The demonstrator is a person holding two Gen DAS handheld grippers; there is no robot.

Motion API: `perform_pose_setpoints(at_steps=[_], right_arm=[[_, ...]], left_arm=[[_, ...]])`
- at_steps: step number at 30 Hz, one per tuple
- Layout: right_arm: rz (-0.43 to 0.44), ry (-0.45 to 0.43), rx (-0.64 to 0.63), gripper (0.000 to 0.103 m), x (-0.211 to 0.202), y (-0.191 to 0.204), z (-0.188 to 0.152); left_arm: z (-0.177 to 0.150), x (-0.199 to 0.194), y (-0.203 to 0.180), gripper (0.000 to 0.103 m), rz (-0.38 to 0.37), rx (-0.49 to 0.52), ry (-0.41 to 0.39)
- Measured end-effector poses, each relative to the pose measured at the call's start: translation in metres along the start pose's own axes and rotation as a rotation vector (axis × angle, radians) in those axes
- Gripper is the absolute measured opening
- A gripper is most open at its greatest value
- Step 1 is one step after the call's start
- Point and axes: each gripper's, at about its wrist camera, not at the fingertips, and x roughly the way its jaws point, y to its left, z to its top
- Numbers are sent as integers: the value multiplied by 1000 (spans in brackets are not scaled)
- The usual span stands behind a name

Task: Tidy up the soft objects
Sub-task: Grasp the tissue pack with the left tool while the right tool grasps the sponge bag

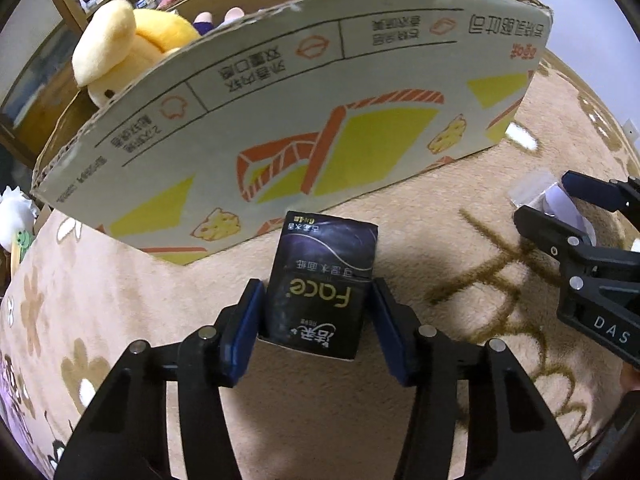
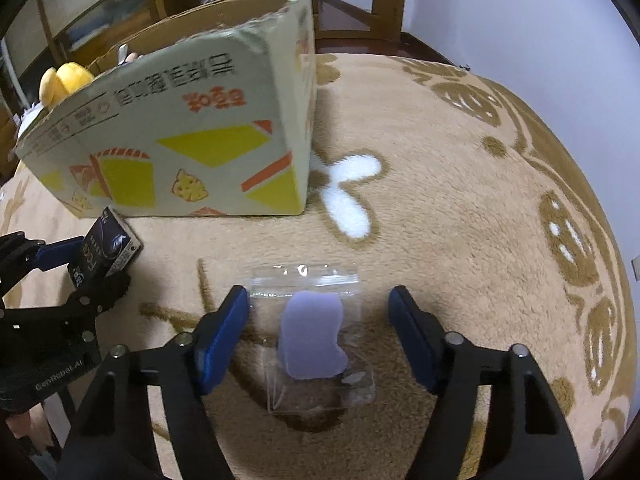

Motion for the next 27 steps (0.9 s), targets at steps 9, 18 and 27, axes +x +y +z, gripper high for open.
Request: perform_pose_setpoints(at_steps=[9,18,27], right_arm=[[32,4,-25,60,-5,5,2],[84,-65,2,60,-27,-2,10],[94,-216,-59,60,-75,5,22]], left_arm=[[-2,-2,16,51,-14,-81,16],[-15,-43,22,50,43,-113,-72],[-28,-118,42,50,112,-178,-242]])
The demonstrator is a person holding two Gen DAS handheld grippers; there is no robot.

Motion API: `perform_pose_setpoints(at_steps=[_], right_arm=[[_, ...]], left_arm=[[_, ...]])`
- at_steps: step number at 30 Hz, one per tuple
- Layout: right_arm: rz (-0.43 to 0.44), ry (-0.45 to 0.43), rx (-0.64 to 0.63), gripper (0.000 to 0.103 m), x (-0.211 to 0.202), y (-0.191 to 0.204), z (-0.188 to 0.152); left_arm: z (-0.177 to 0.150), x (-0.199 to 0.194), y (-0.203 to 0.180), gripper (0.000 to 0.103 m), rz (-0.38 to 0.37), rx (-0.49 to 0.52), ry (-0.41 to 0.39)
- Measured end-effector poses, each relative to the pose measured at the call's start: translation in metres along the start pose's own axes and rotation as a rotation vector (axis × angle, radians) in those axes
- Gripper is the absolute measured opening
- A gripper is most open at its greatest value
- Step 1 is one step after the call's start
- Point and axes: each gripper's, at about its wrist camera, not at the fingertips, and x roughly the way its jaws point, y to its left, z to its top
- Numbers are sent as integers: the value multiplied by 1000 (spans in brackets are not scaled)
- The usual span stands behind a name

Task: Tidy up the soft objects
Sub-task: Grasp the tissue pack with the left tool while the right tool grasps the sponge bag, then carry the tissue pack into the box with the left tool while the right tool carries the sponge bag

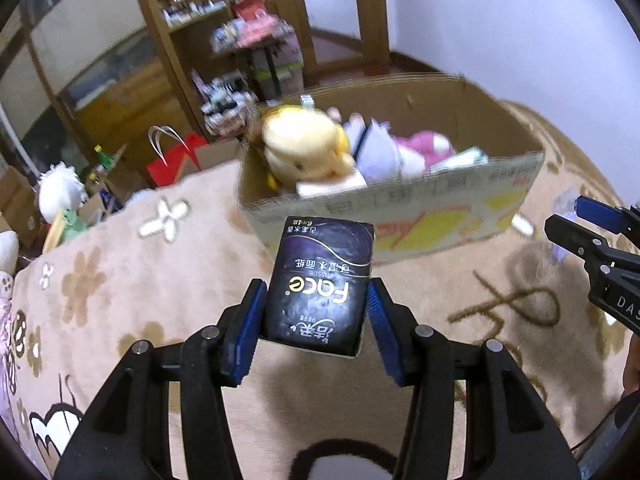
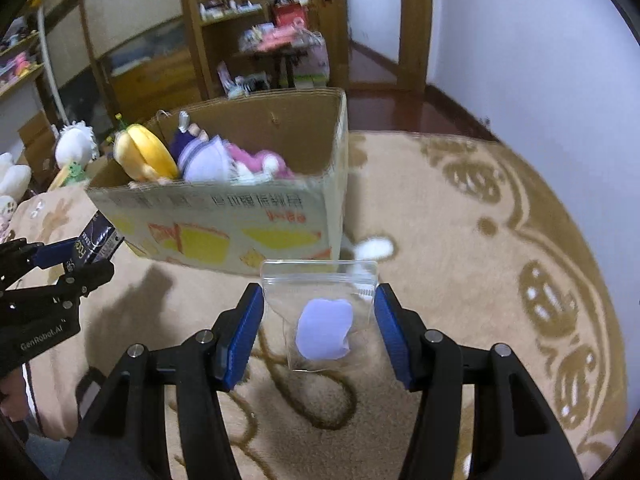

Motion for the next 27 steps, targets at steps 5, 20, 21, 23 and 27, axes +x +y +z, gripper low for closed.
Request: perform_pose_setpoints(at_steps=[5,20,21,23,27], right_arm=[[6,-88,-34,60,-21,7,12],[50,-232,-76,60,-43,27,46],[52,-236,-78,60,-42,27,47],[55,-247,-86,60,-38,28,51],[63,-268,-102,60,-30,31,56]], left_arm=[[10,-33,12,50,25,-8,-128],[44,-48,33,50,45,-10,-342],[46,-46,32,50,47,-8,-348],[50,-39,31,50,40,-15,-361],[56,-25,25,50,21,-25,-376]])
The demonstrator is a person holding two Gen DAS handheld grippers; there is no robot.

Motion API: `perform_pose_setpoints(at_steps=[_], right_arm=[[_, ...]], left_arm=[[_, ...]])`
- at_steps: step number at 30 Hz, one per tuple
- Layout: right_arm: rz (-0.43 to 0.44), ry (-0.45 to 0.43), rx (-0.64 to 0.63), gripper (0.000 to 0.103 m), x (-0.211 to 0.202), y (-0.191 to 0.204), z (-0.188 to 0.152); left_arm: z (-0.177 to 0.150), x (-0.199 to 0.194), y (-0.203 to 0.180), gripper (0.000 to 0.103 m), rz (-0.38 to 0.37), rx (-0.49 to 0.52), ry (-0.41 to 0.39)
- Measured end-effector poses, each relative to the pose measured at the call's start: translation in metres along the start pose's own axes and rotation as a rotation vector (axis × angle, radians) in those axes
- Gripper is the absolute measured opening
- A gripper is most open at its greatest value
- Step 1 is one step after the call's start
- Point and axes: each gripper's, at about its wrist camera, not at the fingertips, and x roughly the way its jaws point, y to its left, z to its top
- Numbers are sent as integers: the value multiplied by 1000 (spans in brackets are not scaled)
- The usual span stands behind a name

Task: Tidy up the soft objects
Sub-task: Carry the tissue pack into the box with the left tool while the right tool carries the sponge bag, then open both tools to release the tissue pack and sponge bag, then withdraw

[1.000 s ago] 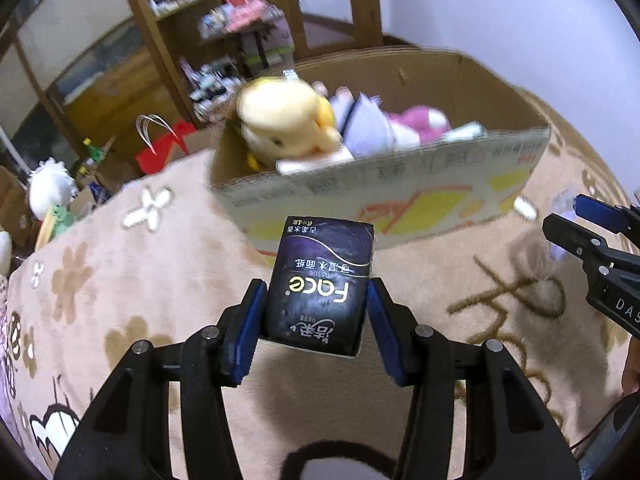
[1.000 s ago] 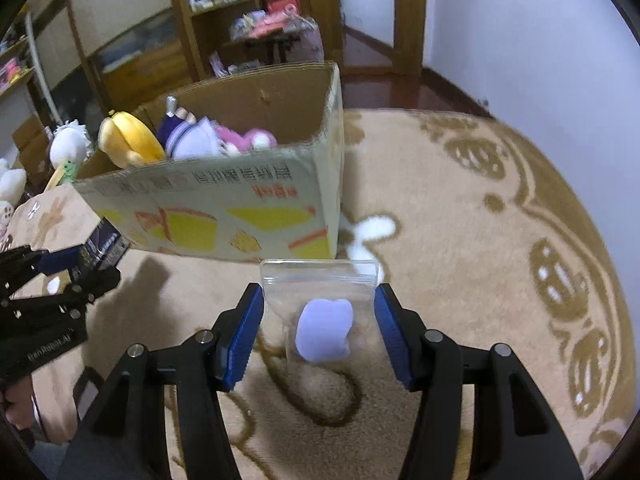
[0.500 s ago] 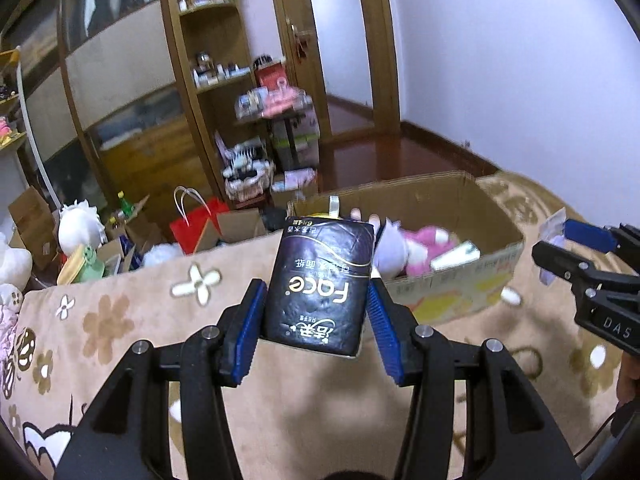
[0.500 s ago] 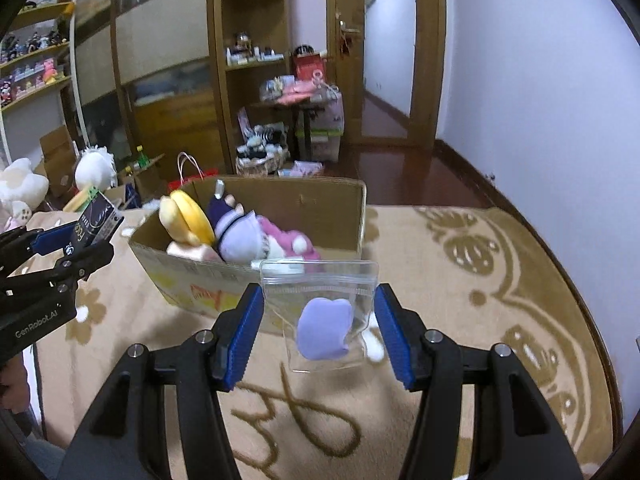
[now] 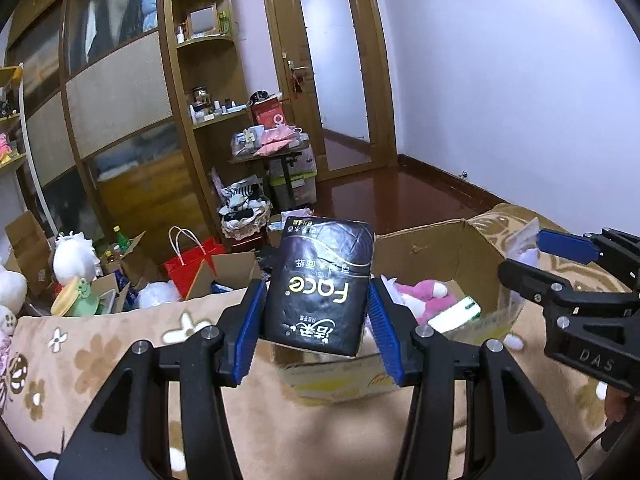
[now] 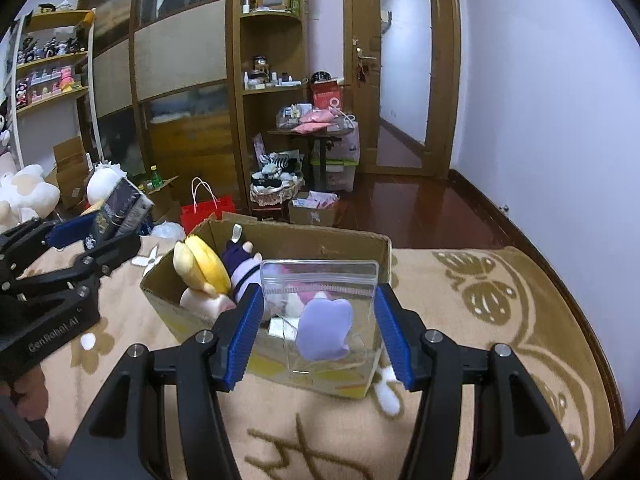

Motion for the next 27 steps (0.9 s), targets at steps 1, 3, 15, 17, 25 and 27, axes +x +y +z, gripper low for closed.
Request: perform_pose_setpoints(at_steps=[1,3,15,17,25,27], right_arm=[[3,-4,-4,60,2,0,0],[10,-11,-13,60,8,0,0],[62,-37,26,60,43,-15,1],[76,-40,42,60,50,-16,3],[121,-29,65,60,65,-18,-2],[129,-23,78,61,68,-20,-3]], left_arm=[[0,6,-2,50,-2,-3,2],[0,15,-4,50,-10,-4,10],[-9,68,-7,50,-38,12,75],[-10,76,-7,50,-41,11,90],[-13,91,-4,58,-52,-10,109],[-14,92,-5,63,-56,-4,99]])
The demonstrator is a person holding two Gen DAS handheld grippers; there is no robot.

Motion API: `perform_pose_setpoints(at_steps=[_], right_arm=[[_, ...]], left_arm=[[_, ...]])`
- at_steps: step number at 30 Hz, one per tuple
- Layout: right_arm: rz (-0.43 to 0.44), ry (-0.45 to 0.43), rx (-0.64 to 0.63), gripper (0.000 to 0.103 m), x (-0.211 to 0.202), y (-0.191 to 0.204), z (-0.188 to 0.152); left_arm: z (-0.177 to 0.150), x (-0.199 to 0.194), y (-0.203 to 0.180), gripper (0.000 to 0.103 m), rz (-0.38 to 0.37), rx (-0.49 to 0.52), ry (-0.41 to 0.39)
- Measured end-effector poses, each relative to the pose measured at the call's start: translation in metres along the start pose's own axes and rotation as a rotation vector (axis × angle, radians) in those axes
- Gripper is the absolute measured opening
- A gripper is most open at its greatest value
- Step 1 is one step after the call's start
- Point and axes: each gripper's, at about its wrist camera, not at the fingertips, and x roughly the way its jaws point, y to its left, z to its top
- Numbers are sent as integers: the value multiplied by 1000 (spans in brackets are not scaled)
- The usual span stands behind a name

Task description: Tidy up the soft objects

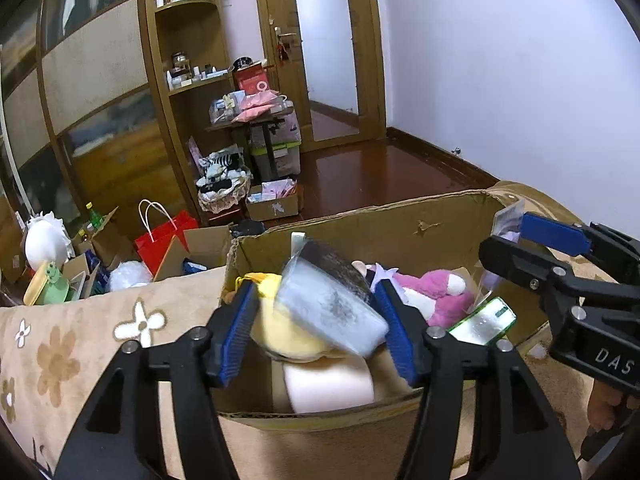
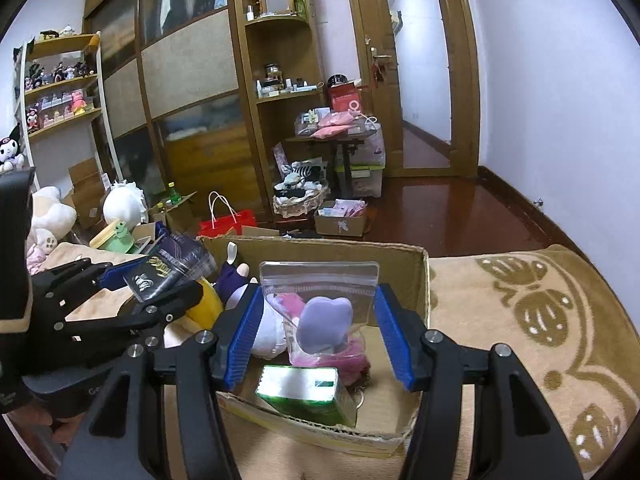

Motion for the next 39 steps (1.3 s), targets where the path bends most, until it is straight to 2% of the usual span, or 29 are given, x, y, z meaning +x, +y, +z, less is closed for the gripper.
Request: perform_pose_setpoints(at_steps=[3,7,11,13,18,28,39], right_arm=[[0,9,20,61,3,-4,-1],[1,19,40,61,3,-9,-2],[0,24,47,63,2,-9,-2],[-3,18,45,67,1,-8,-1],[-21,3,23,75,-7,-4,2],[-58,-17,28,103,-39,3,4],[-90,-55,25,103,-97,13,14]], left_arm=[[0,1,-1,74,-1,4,2],[-2,2,2,82,2,3,14],[-3,-1,5,84,1,-12,21],[-3,-3,8,89,-2,-24,25],[-3,-13,11,92,5,-27,13],[-7,-51,14,96,70,2,-6],[-18,-115,23,97,87,-7,-24]])
